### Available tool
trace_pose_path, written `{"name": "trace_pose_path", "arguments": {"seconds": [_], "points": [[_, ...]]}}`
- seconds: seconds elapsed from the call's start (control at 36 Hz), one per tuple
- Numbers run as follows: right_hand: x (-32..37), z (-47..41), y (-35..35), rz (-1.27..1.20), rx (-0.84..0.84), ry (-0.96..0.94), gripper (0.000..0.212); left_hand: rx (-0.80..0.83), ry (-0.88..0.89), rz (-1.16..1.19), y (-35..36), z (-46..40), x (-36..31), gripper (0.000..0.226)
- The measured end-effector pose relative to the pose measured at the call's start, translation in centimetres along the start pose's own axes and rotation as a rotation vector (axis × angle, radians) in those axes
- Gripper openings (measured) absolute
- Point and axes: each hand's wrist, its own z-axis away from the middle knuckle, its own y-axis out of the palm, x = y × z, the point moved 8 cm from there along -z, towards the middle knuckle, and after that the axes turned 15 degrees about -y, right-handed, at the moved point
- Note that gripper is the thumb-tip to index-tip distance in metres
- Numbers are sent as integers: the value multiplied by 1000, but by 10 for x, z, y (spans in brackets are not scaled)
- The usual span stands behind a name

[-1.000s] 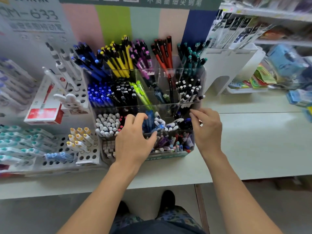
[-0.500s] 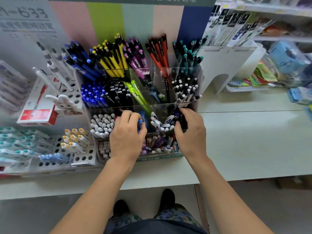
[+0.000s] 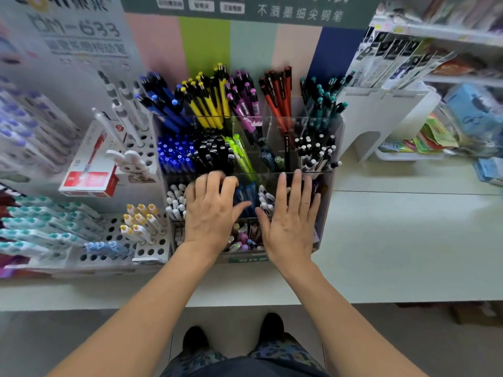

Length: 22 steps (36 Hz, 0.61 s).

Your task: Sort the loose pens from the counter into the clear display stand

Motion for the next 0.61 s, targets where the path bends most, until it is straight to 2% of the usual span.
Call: {"name": "trace_pose_path", "arguments": {"seconds": [0.22, 0.33, 0.47, 0.61], "points": [[11, -23, 1, 65, -8, -26, 80, 39, 51, 19, -17, 23, 39, 50], [15, -15, -8, 21, -53, 25, 79, 144, 6, 15, -7, 29, 57, 52], [25, -7, -30, -108, -140, 25, 73, 236, -22, 64, 3, 32, 62, 54], [26, -6, -47, -393, -237, 59, 46, 253, -37, 95, -7, 28, 58, 53]]}}
